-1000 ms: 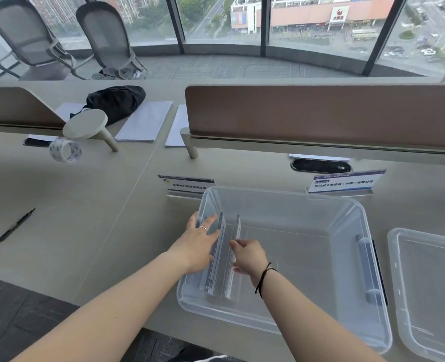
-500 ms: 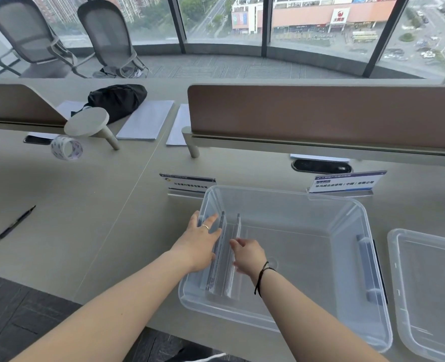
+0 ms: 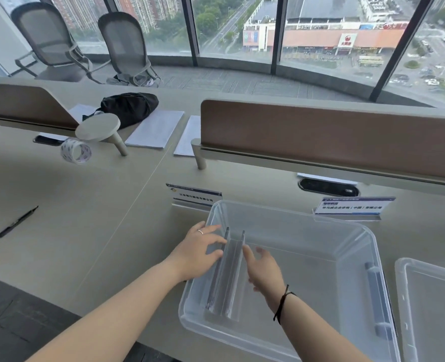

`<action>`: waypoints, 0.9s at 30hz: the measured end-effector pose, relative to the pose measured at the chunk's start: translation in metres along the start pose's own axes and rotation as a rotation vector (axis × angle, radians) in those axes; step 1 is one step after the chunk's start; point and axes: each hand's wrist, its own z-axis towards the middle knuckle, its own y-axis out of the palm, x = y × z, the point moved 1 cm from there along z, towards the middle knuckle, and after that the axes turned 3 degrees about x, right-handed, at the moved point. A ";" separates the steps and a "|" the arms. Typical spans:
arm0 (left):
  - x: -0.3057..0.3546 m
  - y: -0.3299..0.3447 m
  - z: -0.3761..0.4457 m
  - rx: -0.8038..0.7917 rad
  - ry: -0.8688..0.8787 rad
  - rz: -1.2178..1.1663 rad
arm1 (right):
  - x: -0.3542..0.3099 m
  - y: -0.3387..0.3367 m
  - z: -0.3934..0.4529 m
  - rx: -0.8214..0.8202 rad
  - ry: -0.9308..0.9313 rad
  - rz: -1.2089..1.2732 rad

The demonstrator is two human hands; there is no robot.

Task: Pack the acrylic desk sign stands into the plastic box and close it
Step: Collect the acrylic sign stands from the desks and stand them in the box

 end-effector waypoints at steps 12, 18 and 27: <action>-0.079 -0.111 0.096 0.305 -0.123 -0.132 | -0.173 0.002 0.022 0.118 -0.535 -0.262; -0.120 -0.128 0.148 0.110 -0.125 -0.002 | -0.214 0.043 0.081 0.113 -0.561 -0.554; -0.182 -0.094 0.185 0.084 0.055 0.335 | -0.207 0.099 0.153 -0.055 -0.388 -1.099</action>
